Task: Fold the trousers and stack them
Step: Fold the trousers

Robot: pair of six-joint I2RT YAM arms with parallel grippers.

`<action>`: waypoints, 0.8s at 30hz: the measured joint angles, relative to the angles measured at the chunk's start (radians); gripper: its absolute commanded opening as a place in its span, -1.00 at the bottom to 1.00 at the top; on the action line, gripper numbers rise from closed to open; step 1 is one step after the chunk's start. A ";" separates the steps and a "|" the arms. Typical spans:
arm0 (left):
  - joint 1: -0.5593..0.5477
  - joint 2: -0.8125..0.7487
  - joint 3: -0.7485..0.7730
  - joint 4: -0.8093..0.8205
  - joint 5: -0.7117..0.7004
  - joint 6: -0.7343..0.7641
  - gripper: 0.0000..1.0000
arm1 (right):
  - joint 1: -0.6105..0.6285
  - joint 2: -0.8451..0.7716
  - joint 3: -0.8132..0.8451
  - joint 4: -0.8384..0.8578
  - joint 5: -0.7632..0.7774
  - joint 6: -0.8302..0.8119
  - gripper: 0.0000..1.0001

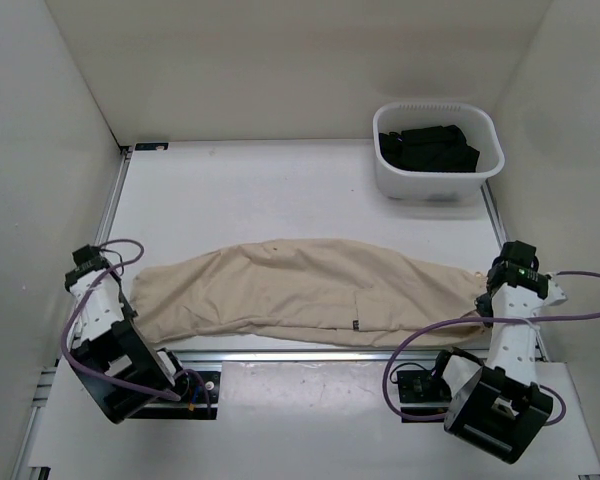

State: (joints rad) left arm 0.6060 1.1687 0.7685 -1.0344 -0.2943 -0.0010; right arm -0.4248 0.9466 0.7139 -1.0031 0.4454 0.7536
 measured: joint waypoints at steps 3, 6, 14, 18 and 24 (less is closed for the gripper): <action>0.041 -0.001 -0.087 0.044 -0.034 0.001 -0.72 | -0.021 -0.001 0.000 0.007 0.003 0.000 -0.97; 0.087 -0.003 -0.100 0.102 -0.052 0.001 -0.72 | -0.033 -0.001 0.000 0.006 0.020 0.006 -1.00; 0.194 0.109 0.064 0.196 -0.044 0.000 -0.72 | -0.070 0.056 0.072 0.003 0.023 0.003 -1.00; 0.199 0.161 0.115 0.223 -0.024 0.000 -0.72 | -0.086 0.089 0.112 0.003 0.010 -0.003 -1.00; 0.206 0.169 0.047 0.232 -0.012 0.001 -0.33 | -0.107 0.101 0.097 0.011 0.008 -0.011 0.34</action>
State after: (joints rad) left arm 0.8116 1.3373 0.8158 -0.8024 -0.3061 -0.0002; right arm -0.5316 1.0477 0.8104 -0.9924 0.4538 0.7422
